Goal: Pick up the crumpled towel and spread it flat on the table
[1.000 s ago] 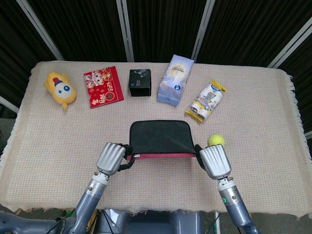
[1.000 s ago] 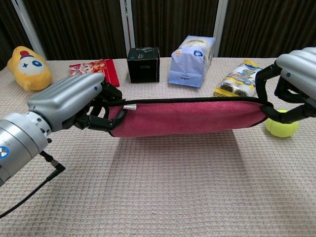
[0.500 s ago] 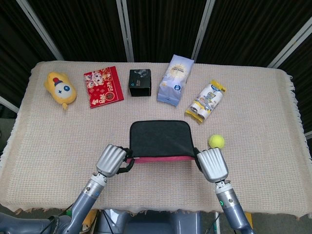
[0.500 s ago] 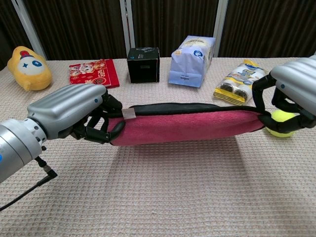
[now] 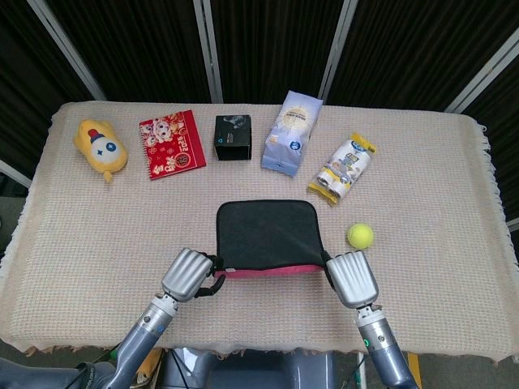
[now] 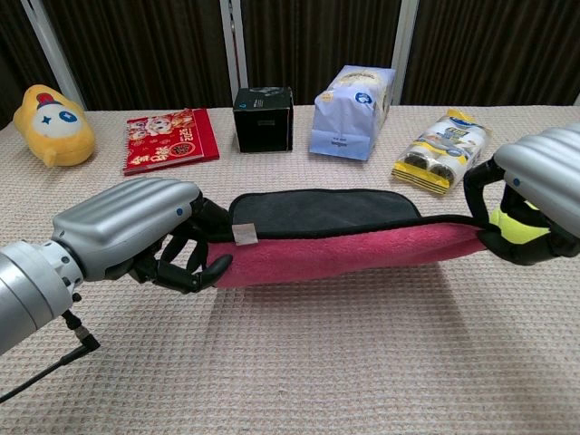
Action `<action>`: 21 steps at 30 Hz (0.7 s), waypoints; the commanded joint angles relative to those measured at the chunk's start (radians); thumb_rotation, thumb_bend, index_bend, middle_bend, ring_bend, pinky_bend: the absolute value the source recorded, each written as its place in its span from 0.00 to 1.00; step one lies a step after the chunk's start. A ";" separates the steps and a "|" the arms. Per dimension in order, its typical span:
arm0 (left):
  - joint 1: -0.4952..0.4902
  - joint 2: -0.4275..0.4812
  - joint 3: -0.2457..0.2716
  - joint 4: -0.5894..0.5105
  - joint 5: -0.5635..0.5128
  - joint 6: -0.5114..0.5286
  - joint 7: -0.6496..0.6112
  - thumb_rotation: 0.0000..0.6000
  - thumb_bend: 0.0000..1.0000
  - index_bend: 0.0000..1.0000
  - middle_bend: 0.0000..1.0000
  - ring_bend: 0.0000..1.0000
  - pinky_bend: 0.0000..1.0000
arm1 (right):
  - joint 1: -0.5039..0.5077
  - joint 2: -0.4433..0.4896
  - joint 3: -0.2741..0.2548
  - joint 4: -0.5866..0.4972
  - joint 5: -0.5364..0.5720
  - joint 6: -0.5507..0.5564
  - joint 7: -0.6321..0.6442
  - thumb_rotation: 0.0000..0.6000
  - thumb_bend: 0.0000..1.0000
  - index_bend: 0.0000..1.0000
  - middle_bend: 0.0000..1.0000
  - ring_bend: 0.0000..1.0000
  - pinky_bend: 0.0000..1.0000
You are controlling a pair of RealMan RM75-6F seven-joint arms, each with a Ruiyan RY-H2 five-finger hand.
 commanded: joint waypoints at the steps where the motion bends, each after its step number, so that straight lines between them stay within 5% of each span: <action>1: 0.004 0.003 0.002 -0.005 0.003 -0.003 0.003 1.00 0.40 0.51 0.65 0.69 0.80 | -0.005 0.003 -0.002 -0.001 -0.004 -0.001 -0.005 1.00 0.62 0.70 1.00 1.00 0.95; 7: 0.007 0.014 0.003 -0.018 0.001 -0.020 0.019 1.00 0.36 0.38 0.64 0.69 0.80 | -0.016 0.013 -0.003 -0.013 0.000 -0.010 -0.026 1.00 0.62 0.52 1.00 1.00 0.95; 18: 0.010 0.039 0.010 -0.055 -0.006 -0.058 0.041 1.00 0.22 0.24 0.64 0.68 0.80 | -0.036 0.030 -0.009 -0.035 0.025 -0.031 -0.078 1.00 0.60 0.04 1.00 1.00 0.95; 21: 0.012 0.045 0.011 -0.063 -0.008 -0.063 0.045 1.00 0.18 0.18 0.60 0.66 0.79 | -0.041 0.033 -0.008 -0.040 0.027 -0.031 -0.088 1.00 0.60 0.00 1.00 1.00 0.95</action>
